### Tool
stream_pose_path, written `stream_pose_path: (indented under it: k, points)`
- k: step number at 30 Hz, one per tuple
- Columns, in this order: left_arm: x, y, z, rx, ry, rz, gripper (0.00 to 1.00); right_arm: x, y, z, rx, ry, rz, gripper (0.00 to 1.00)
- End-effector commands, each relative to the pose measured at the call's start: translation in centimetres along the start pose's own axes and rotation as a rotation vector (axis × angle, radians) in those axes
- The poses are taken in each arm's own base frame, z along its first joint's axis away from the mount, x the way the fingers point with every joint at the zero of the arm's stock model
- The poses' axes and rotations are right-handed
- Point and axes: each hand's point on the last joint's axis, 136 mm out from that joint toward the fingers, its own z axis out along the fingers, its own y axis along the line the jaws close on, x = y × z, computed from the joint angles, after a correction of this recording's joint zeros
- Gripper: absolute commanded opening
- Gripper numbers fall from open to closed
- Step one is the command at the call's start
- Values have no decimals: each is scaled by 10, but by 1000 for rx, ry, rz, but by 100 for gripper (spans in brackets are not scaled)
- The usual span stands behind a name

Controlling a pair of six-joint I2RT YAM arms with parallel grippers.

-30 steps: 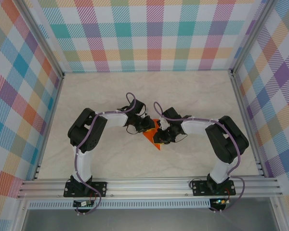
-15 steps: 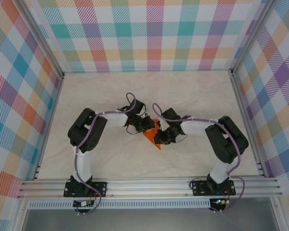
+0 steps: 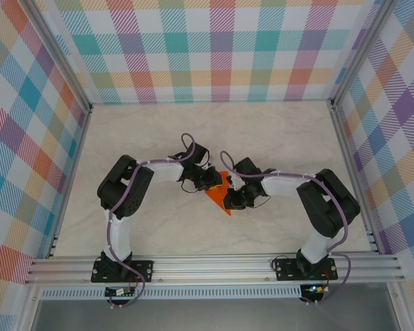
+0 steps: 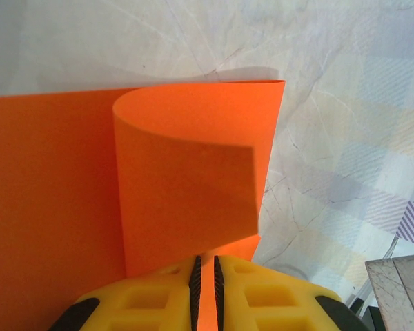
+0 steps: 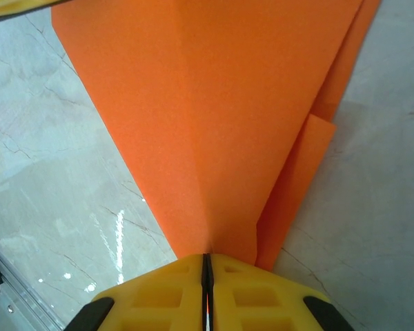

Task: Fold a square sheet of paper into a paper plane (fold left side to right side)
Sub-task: Fourth fold the wing at the center of the table.

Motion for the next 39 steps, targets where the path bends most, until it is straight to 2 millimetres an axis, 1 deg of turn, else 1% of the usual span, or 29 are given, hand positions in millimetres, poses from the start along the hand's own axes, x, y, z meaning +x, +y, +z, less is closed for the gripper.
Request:
stream_pose_path:
  k: [1, 8, 11, 13, 17, 19, 21, 23, 26, 29, 31, 34, 39]
  points:
    - [25, 49, 9, -166, 64, -70, 17, 55, -26, 2, 105, 175, 66, 10]
    - [24, 50, 9, -167, 64, -71, 17, 63, -30, -1, 150, 197, 58, 10]
    - [24, 49, 9, -163, 65, -70, 17, 61, -27, -6, 144, 168, 56, 11]
    - [24, 49, 9, -162, 65, -72, 17, 52, -16, -12, 107, 116, 40, 12]
    - [24, 48, 10, -159, 65, -72, 17, 28, 14, -33, 40, 21, -14, 15]
    - [23, 47, 9, -156, 64, -70, 17, 20, 25, -42, 19, -7, -34, 15]
    - [23, 47, 9, -155, 64, -71, 17, 17, 33, -45, -8, -14, -48, 15]
    - [23, 47, 9, -154, 64, -70, 17, 17, 40, -41, -39, 1, -51, 14]
    - [23, 46, 10, -154, 65, -70, 17, 19, 41, -28, -56, 33, -41, 14]
    - [23, 46, 9, -154, 65, -70, 17, 17, 31, -14, -33, 44, -11, 14]
    - [24, 46, 8, -155, 66, -67, 17, 17, 19, -8, 18, 47, 20, 14]
    - [24, 45, 8, -154, 66, -68, 17, 20, 13, -5, 27, 45, 43, 14]
    - [24, 46, 8, -157, 65, -67, 17, 18, 16, -5, -20, 21, 60, 14]
